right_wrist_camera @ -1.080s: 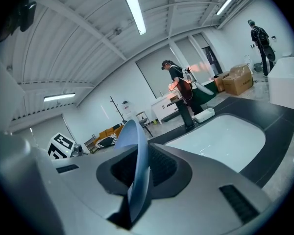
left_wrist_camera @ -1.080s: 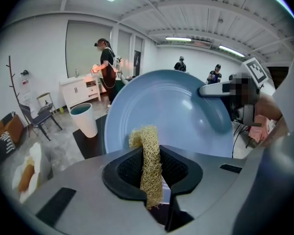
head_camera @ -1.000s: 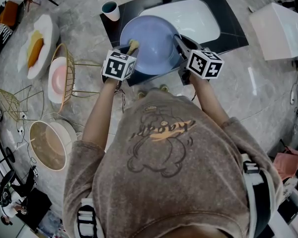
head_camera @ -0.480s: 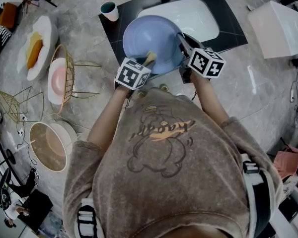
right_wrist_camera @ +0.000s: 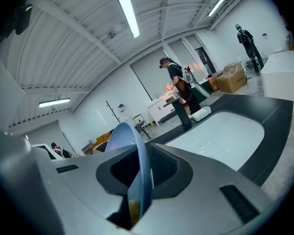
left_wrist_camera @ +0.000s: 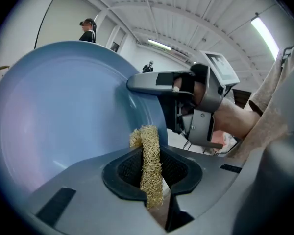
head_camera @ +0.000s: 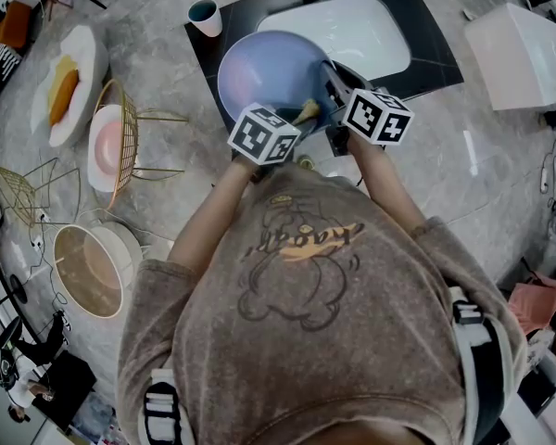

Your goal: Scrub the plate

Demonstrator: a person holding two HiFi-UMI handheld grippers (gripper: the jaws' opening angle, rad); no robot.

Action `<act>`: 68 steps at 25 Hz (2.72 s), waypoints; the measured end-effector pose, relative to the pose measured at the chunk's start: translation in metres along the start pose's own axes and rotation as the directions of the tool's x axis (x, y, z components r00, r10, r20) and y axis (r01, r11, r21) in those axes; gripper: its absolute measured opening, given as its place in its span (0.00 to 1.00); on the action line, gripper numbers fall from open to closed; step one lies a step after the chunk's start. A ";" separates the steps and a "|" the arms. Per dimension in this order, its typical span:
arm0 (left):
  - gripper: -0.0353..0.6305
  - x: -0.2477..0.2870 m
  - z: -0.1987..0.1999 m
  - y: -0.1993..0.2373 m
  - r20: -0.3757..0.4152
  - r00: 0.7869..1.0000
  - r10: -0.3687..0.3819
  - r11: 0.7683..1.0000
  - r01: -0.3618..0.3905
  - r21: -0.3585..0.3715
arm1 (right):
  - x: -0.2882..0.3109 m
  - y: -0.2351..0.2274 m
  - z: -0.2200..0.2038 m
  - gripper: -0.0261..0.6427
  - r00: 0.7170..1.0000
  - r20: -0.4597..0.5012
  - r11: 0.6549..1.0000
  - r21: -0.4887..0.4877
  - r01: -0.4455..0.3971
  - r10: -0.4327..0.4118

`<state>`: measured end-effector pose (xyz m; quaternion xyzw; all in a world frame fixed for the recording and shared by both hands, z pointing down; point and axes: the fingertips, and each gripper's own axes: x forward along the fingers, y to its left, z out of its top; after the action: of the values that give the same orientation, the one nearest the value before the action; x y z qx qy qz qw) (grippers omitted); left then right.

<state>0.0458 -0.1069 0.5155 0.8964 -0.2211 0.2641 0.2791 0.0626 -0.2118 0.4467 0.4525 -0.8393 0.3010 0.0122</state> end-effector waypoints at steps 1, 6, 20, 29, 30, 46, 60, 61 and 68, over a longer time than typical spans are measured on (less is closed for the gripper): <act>0.18 0.001 0.004 -0.001 0.012 1.000 -0.015 1.000 0.015 -0.010 | 0.002 0.002 -0.001 0.11 1.000 -0.001 1.000 0.002 -0.004 0.004; 0.18 0.001 0.022 0.000 0.062 0.998 -0.030 1.000 0.030 -0.008 | 0.006 0.010 -0.012 0.11 0.999 -0.034 0.999 -0.024 -0.029 0.028; 0.18 -0.022 0.044 0.034 0.139 0.986 0.095 0.995 -0.088 -0.054 | 0.012 0.008 -0.018 0.10 0.997 -0.060 0.999 0.004 -0.053 0.053; 0.18 -0.055 0.044 0.078 0.187 0.955 0.230 0.967 -0.203 -0.155 | 0.010 -0.001 -0.022 0.10 0.996 -0.078 0.999 0.023 -0.048 0.049; 0.18 -0.059 0.046 0.080 0.199 0.951 0.238 0.965 -0.208 -0.162 | 0.010 -0.001 -0.022 0.10 0.996 -0.077 0.998 0.025 -0.050 0.051; 0.18 -0.142 0.058 0.087 0.361 0.850 0.384 0.917 -0.303 -0.260 | 0.045 -0.009 -0.040 0.08 0.986 -0.153 0.998 0.030 -0.062 0.066; 0.18 -0.170 0.033 0.098 0.344 0.805 0.483 0.862 -0.371 -0.345 | 0.108 -0.023 -0.098 0.08 0.947 -0.316 0.998 0.040 -0.051 0.061; 0.18 -0.171 0.032 0.098 0.343 0.803 0.487 0.860 -0.372 -0.348 | 0.110 -0.024 -0.101 0.08 0.944 -0.326 0.998 0.039 -0.048 0.058; 0.18 -0.175 0.022 0.098 0.334 0.795 0.506 0.846 -0.382 -0.372 | 0.125 -0.027 -0.119 0.08 0.924 -0.381 0.999 0.006 -0.045 0.044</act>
<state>-0.1331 -0.1498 0.4327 0.8035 -0.5176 0.0887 0.2805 -0.0199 -0.2554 0.5938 0.3665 -0.8314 0.3822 0.1687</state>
